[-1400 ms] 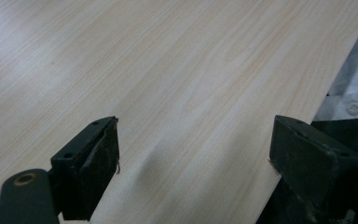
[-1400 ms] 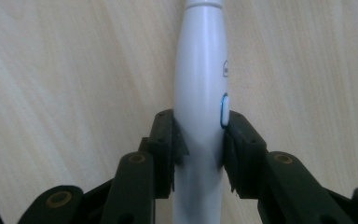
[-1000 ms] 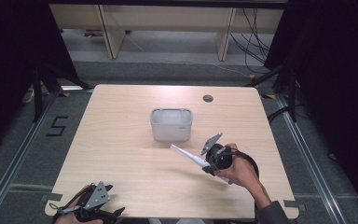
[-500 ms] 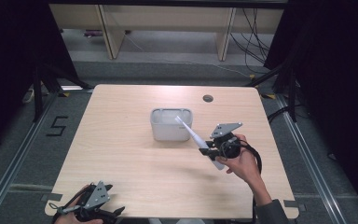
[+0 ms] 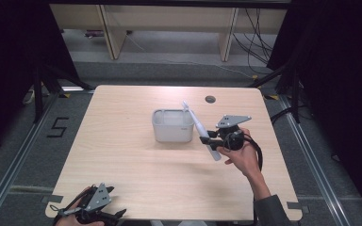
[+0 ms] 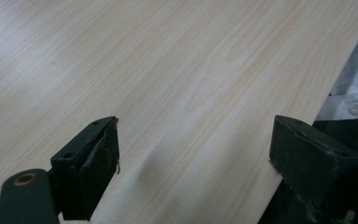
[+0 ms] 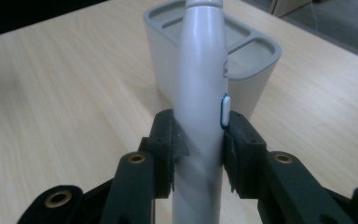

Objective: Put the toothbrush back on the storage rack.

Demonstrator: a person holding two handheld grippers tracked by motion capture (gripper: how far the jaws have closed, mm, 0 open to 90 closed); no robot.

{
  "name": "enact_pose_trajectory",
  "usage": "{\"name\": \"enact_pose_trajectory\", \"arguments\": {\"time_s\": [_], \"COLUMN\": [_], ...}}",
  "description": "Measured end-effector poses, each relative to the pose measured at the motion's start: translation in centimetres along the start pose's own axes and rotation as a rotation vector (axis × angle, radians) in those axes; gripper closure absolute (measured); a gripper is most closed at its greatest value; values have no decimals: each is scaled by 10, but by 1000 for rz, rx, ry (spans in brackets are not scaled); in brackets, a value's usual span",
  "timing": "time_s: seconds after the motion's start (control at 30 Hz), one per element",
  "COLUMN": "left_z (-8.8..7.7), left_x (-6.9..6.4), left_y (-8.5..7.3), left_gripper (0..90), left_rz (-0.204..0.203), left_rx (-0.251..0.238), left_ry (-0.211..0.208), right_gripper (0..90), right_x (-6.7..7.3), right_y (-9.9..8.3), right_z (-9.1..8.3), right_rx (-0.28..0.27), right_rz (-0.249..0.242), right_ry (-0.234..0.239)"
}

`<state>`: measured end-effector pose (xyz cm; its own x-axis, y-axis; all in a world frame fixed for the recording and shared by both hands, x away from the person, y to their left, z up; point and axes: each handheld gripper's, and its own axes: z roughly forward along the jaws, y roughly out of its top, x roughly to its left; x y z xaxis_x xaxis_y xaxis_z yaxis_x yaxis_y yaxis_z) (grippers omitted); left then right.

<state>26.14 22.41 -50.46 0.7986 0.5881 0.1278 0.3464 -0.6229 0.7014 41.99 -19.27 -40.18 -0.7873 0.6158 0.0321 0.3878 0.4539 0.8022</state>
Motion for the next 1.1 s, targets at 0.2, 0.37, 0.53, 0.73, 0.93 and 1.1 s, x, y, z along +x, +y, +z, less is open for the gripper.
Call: {"name": "enact_pose_trajectory", "arguments": {"time_s": [0.2, 0.37, 0.53, 0.73, 0.93, 1.1], "left_z": [0, -2, -1, -2, -2, -2], "left_x": [0, 1, 0, 0, 1, 0], "left_y": [0, 1, 1, 1, 1, 1], "left_gripper": [157, 157, 157, 157, 157, 157], "left_rz": [-1, 28, 14, 14, 21, 3], "left_rx": [-2, 16, 4, 3, 9, -10], "left_ry": [4, -6, 0, 0, -2, 0], "right_gripper": [666, 665, 666, 666, 665, 666], "right_x": [-7, -8, -10, -13, -15, -18], "right_y": [7, 14, 20, 27, 34, 39], "right_z": [5, 7, 9, 9, 12, 16], "right_rx": [-79, -128, -196, -232, -269, -289], "right_rz": [6, 40, 69, 72, 91, 83], "right_ry": [-21, -33, -46, -55, -66, -79]}}
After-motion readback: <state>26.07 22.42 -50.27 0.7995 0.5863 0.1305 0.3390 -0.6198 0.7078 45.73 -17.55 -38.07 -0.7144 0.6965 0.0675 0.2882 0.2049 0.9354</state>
